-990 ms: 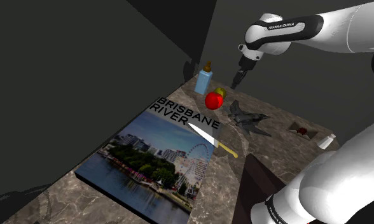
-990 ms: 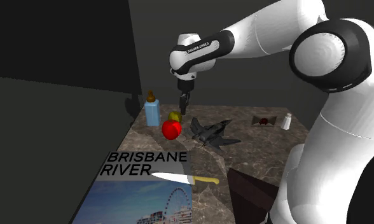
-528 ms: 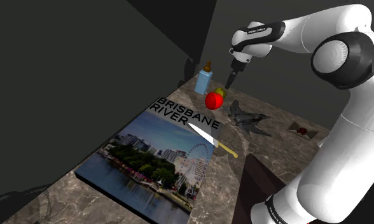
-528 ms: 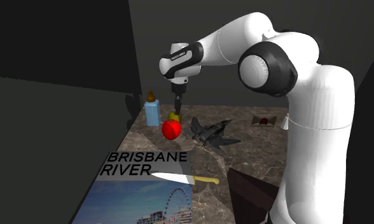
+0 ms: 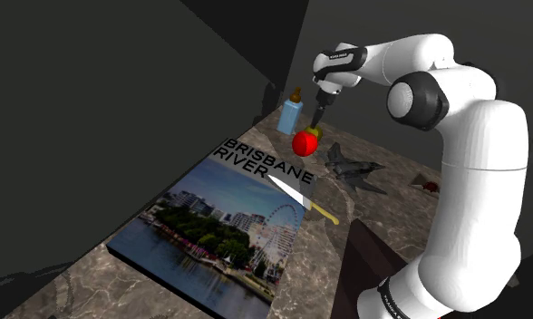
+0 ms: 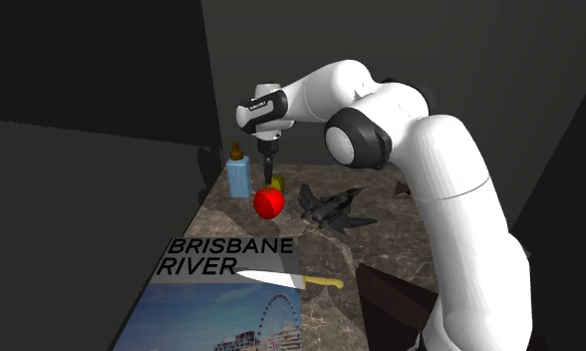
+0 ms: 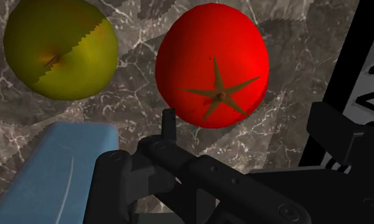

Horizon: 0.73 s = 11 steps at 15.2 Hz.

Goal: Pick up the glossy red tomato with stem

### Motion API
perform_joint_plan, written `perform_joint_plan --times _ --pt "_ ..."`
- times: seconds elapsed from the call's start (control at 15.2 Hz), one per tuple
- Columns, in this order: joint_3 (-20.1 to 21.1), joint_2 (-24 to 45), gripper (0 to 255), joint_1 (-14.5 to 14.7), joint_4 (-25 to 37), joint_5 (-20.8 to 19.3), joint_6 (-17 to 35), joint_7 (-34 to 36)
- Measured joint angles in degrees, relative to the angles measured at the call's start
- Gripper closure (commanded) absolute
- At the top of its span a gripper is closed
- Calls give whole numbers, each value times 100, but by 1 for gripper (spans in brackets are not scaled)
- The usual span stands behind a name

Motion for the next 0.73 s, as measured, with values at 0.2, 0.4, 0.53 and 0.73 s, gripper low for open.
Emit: perform_joint_plan --times 0.2,0.4,0.53,0.73 --pt "34 131 0 -28 -23 51 143 -58" --pt "63 243 0 -39 -72 96 299 -86" --pt "66 242 255 -35 -115 101 340 -96" --pt "65 237 255 -35 -127 103 352 -100"
